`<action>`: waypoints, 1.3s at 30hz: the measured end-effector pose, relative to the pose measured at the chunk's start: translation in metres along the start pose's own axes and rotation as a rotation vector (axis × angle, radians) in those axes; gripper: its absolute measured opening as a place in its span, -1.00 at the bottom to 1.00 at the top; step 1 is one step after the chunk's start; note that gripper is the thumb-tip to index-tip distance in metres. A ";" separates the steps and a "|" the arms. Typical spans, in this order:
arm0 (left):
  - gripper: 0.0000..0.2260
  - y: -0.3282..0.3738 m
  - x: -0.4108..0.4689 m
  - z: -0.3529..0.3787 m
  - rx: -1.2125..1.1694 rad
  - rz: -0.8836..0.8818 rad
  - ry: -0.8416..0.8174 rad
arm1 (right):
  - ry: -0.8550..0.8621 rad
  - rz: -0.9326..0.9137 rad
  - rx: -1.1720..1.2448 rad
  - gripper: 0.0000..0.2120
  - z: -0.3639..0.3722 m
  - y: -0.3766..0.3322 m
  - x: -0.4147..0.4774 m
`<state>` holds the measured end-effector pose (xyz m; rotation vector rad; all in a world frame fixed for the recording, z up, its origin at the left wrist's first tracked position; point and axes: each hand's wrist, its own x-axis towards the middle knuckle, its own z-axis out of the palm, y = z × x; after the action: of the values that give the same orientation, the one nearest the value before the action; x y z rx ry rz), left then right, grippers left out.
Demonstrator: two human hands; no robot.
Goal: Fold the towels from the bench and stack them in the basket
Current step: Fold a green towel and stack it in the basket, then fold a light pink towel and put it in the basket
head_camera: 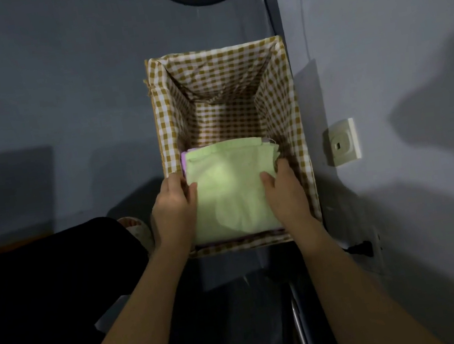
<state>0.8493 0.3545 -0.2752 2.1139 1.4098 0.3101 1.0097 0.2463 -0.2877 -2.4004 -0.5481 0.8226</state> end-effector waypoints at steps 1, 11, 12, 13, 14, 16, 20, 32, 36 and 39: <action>-0.80 0.000 0.000 -0.002 -0.003 -0.009 -0.004 | 0.029 -0.005 -0.039 -0.67 -0.001 -0.003 0.000; -0.78 0.009 0.006 -0.065 0.186 0.095 -0.278 | 0.046 -0.256 -0.287 -0.78 -0.028 -0.072 -0.027; -0.78 0.009 0.005 -0.078 0.206 0.105 -0.262 | 0.014 -0.292 -0.286 -0.78 -0.029 -0.084 -0.033; -0.78 0.008 0.004 -0.092 0.222 0.111 -0.240 | -0.003 -0.335 -0.291 -0.79 -0.028 -0.096 -0.041; -0.78 0.007 0.002 -0.107 0.241 0.114 -0.217 | -0.012 -0.384 -0.297 -0.79 -0.027 -0.109 -0.048; -0.78 -0.001 -0.003 -0.141 0.285 0.113 -0.167 | -0.032 -0.488 -0.303 -0.81 -0.018 -0.137 -0.066; -0.80 -0.033 -0.025 -0.219 0.269 0.074 -0.045 | -0.043 -0.700 -0.344 -0.81 0.012 -0.198 -0.110; -0.86 -0.179 -0.209 -0.388 0.296 -0.302 0.329 | -0.444 -1.338 -0.415 -0.80 0.161 -0.329 -0.306; -0.84 -0.211 -0.288 -0.410 0.273 -0.506 0.456 | -0.615 -1.514 -0.430 -0.78 0.199 -0.341 -0.380; -0.84 -0.229 -0.342 -0.417 0.254 -0.672 0.523 | -0.750 -1.630 -0.449 -0.79 0.223 -0.341 -0.432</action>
<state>0.3280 0.2479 -0.0295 1.6551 2.4737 0.4430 0.4812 0.3613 -0.0440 -1.0006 -2.5892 0.7029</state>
